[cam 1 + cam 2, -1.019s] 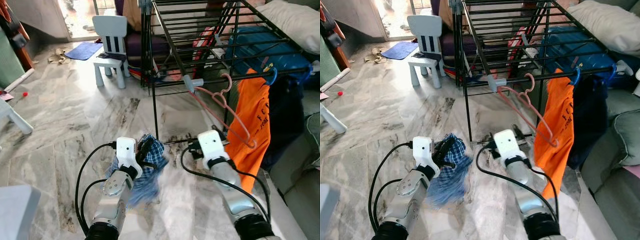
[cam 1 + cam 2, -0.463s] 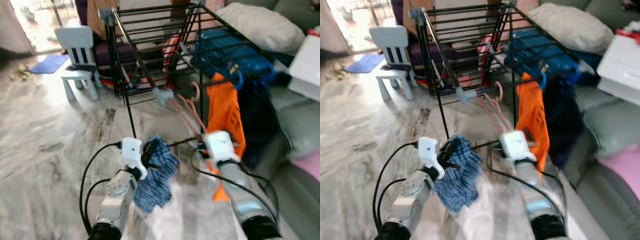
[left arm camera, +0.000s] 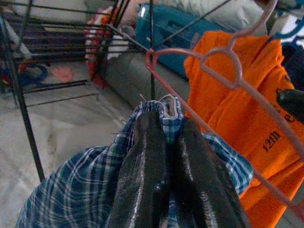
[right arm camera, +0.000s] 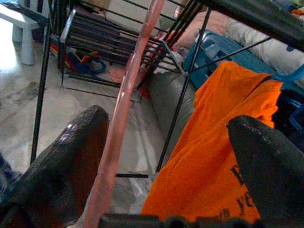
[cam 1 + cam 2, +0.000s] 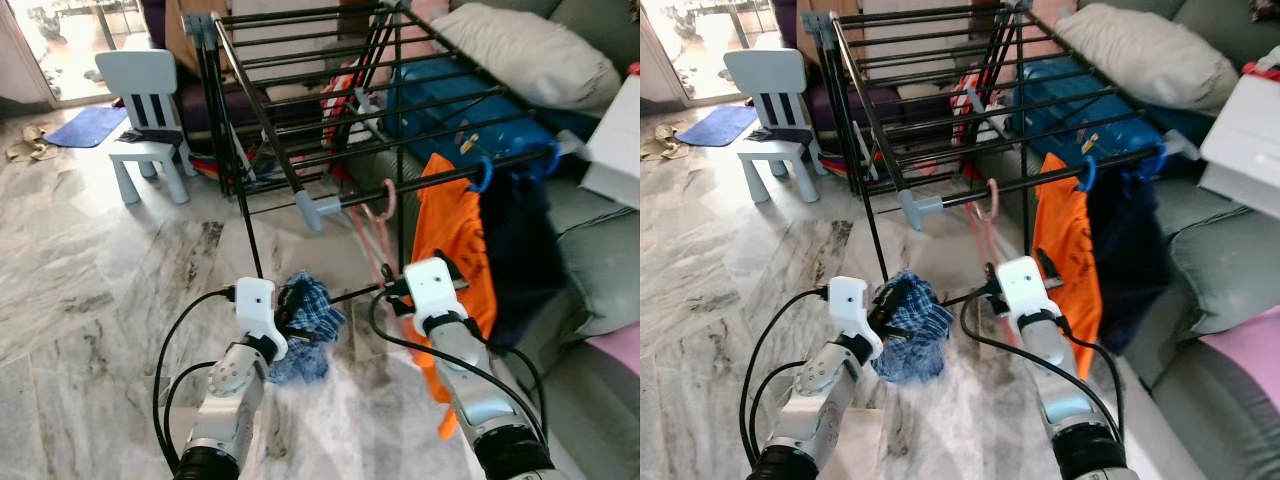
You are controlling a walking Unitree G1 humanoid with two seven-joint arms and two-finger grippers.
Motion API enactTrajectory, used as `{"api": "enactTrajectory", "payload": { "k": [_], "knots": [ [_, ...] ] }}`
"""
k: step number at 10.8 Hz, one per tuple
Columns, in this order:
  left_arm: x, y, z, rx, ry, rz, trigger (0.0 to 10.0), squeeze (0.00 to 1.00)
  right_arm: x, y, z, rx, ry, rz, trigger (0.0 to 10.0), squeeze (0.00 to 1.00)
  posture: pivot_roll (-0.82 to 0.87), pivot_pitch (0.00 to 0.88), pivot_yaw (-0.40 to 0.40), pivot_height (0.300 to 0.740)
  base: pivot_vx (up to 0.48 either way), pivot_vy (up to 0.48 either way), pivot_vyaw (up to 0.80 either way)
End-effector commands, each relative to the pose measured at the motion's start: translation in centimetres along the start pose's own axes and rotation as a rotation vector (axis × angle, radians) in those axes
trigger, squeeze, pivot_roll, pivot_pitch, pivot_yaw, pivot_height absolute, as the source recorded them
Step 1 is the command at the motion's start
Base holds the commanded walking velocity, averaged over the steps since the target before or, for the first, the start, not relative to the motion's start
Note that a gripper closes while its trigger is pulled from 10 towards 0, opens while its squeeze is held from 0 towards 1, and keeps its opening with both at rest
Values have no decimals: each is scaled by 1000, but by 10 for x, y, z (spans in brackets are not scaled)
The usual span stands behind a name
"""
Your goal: Hang hanger
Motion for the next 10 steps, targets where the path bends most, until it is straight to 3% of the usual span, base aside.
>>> {"api": "enactTrajectory", "payload": {
  "k": [1, 5, 10],
  "knots": [
    [4, 0, 2, 0, 12, 9, 10000, 0, 1, -6, 0, 25, -3, 11, 10000, 0, -72, 12, -8, 740, 0, 0, 0],
    [3, -1, 2, 5, -3, 29, 10000, 0, -2, -11, 2, 64, -30, 46, 10000, 0, -67, 11, -4, 740, 0, 0, 0],
    [2, 0, 4, -1, -14, 43, 10000, 0, 21, -44, 24, 261, -12, 97, 10000, 0, -59, 6, 7, 740, 0, 0, 0]
  ]
}}
Point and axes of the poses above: a point about 5 cm out from each wrist's last joint towards the gripper, its own z axis pointing out of the wrist towards the gripper, its own x axis along the axis of the wrist's last joint, y = z × x, the point moved 2 cm from there along z, pointing out of the wrist towards the gripper, and after that the axes turned 12 degrees about -z, right-handed, at the moved point
